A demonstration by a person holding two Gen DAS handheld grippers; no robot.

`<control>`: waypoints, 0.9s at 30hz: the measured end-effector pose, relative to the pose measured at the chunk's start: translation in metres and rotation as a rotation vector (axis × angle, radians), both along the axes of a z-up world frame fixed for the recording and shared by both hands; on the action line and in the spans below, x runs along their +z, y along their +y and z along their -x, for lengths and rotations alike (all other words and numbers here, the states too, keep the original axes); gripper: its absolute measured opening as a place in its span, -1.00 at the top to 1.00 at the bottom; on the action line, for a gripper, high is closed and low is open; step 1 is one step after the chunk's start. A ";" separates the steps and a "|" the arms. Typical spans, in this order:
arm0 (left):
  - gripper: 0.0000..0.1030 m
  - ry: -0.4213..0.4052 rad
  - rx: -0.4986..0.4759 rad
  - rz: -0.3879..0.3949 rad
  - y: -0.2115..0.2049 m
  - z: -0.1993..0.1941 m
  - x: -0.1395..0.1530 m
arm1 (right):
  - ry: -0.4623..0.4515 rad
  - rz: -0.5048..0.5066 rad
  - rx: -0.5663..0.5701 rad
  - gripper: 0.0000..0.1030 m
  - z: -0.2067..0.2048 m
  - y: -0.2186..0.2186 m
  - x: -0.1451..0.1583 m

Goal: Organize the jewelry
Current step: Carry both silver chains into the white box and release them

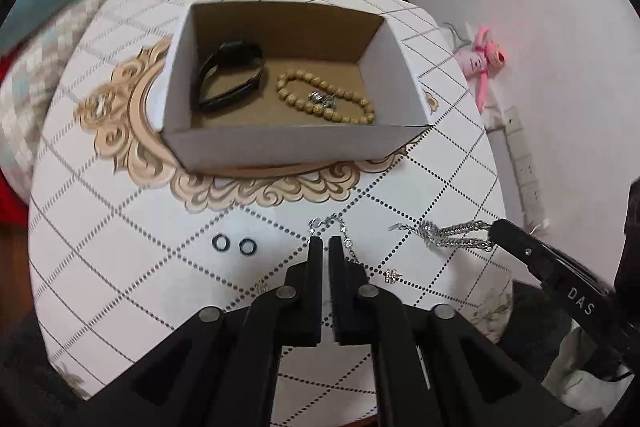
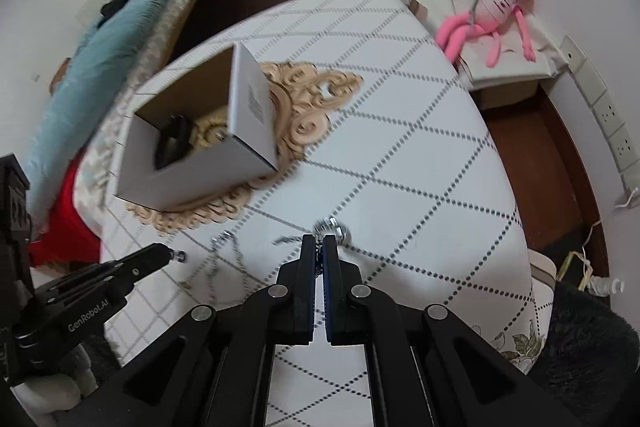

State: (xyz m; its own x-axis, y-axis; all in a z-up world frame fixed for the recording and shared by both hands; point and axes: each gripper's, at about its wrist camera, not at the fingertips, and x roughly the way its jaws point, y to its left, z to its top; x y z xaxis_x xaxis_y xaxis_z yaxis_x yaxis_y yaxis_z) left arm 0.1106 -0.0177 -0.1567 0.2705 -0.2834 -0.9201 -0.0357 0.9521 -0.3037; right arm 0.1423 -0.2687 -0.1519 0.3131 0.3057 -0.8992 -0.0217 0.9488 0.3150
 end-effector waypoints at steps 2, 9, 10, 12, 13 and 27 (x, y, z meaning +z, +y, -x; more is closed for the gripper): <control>0.91 0.056 0.018 0.015 0.005 -0.001 -0.013 | -0.002 0.001 0.004 0.94 0.001 0.001 0.002; 0.29 0.136 -0.020 -0.063 -0.016 0.005 -0.044 | 0.047 -0.006 -0.035 0.94 0.008 -0.013 -0.018; 0.29 0.136 -0.029 -0.092 -0.020 0.006 -0.046 | 0.051 -0.005 -0.039 0.94 0.009 -0.015 -0.020; 0.21 0.109 -0.047 -0.159 -0.030 0.007 -0.045 | 0.056 -0.004 -0.051 0.94 0.012 -0.019 -0.023; 0.21 0.109 -0.057 -0.193 -0.035 0.006 -0.045 | 0.058 0.000 -0.055 0.94 0.013 -0.021 -0.025; 1.00 0.019 -0.107 -0.188 -0.052 -0.001 -0.031 | 0.054 -0.001 -0.073 0.93 0.012 -0.026 -0.025</control>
